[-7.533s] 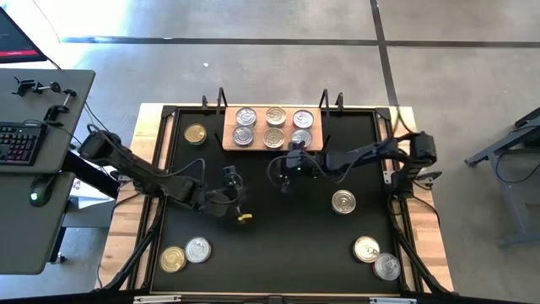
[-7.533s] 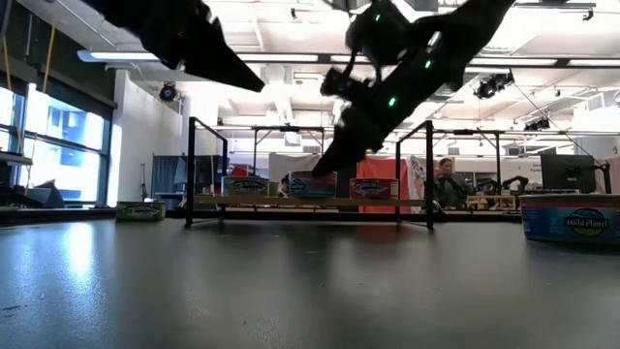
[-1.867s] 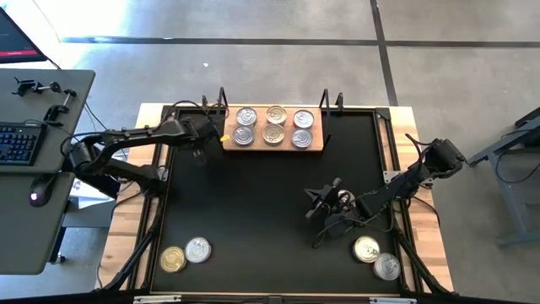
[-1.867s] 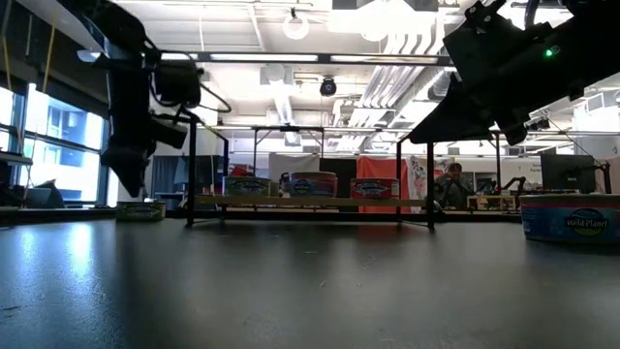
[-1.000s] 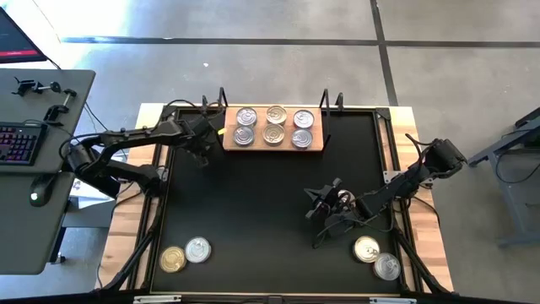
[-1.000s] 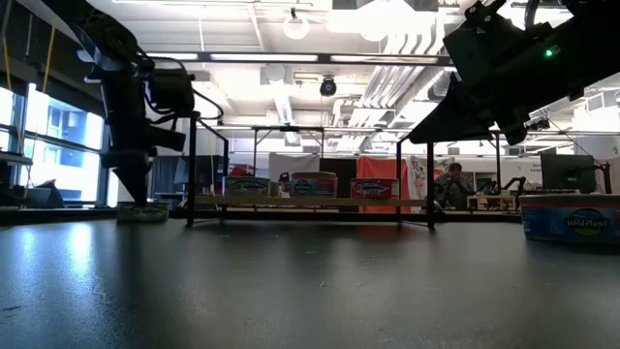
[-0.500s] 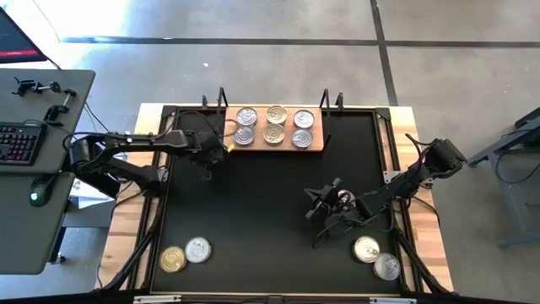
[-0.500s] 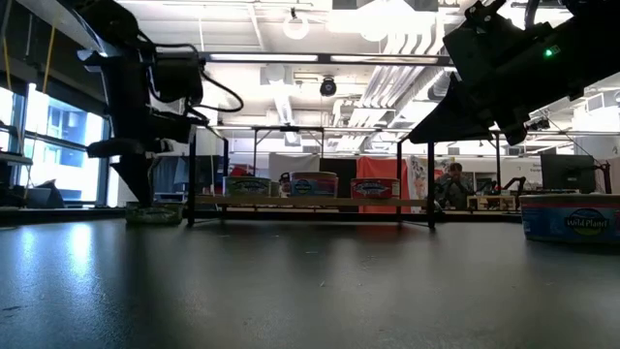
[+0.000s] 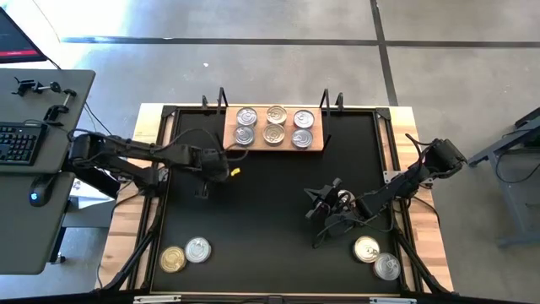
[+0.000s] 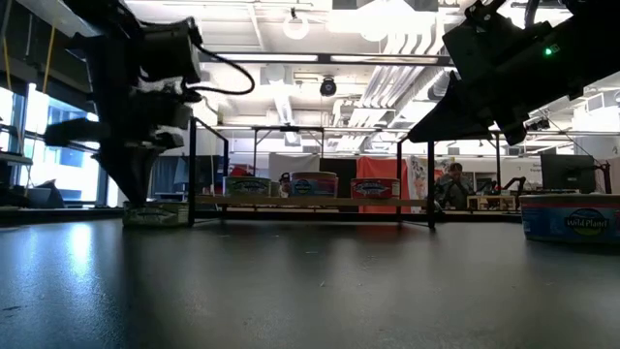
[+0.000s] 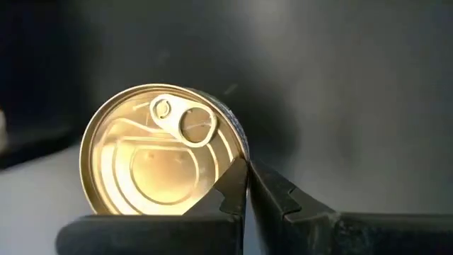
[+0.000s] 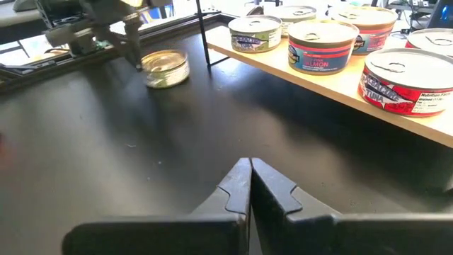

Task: Stack canned seafood by type on shelf
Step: Stack the green tuna can on top of the green tuna can on the shelf, then stack the blue-pink tuna can on top of other blue-pink tuna can on the shelf

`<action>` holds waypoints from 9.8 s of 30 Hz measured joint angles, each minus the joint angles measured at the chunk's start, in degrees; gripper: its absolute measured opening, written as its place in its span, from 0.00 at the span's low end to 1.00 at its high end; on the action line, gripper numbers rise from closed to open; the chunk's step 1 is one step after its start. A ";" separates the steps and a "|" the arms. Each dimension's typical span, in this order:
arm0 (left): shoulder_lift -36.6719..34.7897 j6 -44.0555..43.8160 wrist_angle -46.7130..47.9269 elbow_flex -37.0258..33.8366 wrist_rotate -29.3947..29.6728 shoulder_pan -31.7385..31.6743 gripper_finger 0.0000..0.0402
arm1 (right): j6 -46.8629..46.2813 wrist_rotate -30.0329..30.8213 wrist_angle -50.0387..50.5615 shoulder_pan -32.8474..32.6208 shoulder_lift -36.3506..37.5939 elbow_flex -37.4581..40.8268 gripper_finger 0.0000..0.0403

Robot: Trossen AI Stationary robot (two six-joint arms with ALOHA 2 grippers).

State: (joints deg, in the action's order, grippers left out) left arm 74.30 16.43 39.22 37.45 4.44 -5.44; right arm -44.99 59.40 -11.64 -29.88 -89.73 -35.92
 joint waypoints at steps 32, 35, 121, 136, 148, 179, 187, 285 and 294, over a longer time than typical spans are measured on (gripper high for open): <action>11.26 -19.35 -28.02 -0.10 23.97 27.06 0.33 | 0.11 0.07 0.15 -0.01 0.00 0.00 0.00; 13.85 -20.36 -25.50 1.14 31.06 30.76 0.34 | 0.11 0.07 0.13 -0.01 0.00 0.00 0.00; 25.51 -16.15 -20.43 13.17 39.69 33.77 0.00 | 0.31 -0.02 1.28 0.00 0.00 0.02 0.00; 25.46 -16.20 -16.86 16.93 48.20 34.29 0.00 | 0.31 -0.02 1.29 -0.01 0.00 0.02 0.00; 22.62 -6.72 -12.15 21.23 52.93 21.70 0.00 | 0.36 0.00 1.52 0.01 0.00 0.04 0.00; 23.09 15.09 -30.15 21.79 29.15 -17.26 0.00 | 0.44 -0.01 1.68 -0.01 0.00 0.04 0.00; 24.41 15.39 -31.52 21.86 29.88 -18.18 0.00 | 0.26 -0.07 1.95 -0.01 0.00 0.04 0.00; 1.87 -70.79 14.61 18.60 34.18 52.18 0.00 | 0.48 0.34 1.48 0.01 -0.02 0.04 0.00; 4.63 -79.81 17.94 18.58 36.03 52.32 0.11 | 3.74 -0.84 1.04 2.48 -0.02 0.04 0.00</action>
State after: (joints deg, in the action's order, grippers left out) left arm 78.93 -63.37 57.15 56.03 40.47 46.88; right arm -41.26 58.56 -10.60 -27.40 -89.76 -35.88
